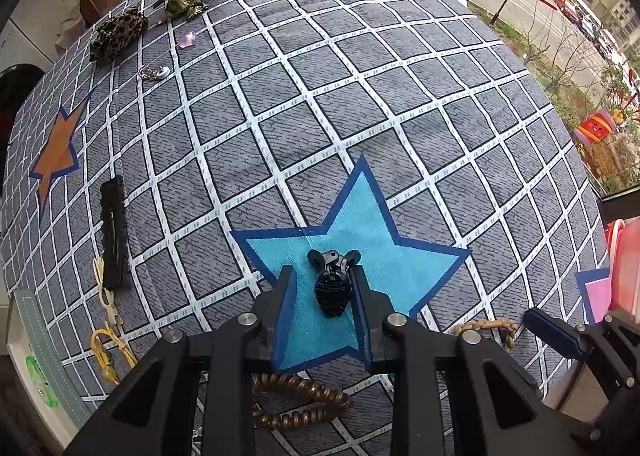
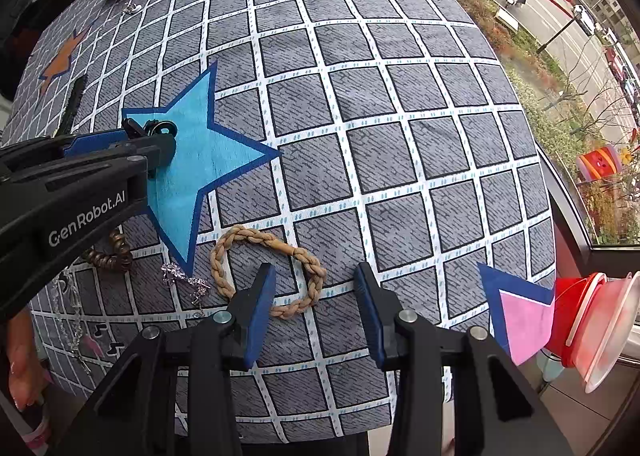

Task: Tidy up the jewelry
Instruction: 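Grasp the black claw clip with left while right grasps the braided bracelet, then release the braided bracelet into the tray with right while left carries the clip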

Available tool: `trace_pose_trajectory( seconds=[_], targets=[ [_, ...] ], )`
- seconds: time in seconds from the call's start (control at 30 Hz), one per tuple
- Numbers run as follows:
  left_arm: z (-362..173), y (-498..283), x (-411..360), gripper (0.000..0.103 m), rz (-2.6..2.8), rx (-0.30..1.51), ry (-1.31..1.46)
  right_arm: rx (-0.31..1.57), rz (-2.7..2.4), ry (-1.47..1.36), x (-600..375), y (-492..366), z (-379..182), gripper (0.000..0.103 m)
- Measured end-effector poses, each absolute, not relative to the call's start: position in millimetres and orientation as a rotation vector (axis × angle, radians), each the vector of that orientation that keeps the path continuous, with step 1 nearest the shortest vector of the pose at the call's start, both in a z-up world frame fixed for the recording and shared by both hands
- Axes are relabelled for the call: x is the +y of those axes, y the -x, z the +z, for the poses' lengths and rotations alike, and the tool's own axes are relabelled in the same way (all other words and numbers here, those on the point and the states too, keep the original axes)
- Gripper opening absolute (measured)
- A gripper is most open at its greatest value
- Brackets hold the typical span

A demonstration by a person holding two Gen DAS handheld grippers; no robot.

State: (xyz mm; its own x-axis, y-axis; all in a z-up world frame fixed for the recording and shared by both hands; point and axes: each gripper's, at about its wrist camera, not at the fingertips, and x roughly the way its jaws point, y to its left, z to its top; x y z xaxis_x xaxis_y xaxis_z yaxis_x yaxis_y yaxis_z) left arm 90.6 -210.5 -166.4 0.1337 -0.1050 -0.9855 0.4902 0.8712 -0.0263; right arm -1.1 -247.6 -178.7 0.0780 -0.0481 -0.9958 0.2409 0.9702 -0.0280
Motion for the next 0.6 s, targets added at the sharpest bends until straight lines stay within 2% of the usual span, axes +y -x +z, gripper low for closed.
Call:
trace_pose_trajectory(
  seconds=[0.03,0.13,0.6],
  targets=[
    [-165.5,-91.9,-211.4,0.023,-0.450,1.382,-0.329,1.479,-0.217,-0.157,-245.5,0.2,-177.0,0.035],
    [-159.0,-98.0,-209.7,0.023,-0.457,1.391,-0.310,1.482,-0.210,-0.150,-243.1,-2.6,-171.6,0.009],
    [-117.2,-95.0,-158.3,0.024,-0.458,1.357,-0.287,1.460,-0.200,-0.340,-304.7,-8.1,-141.0,0.009]
  ],
)
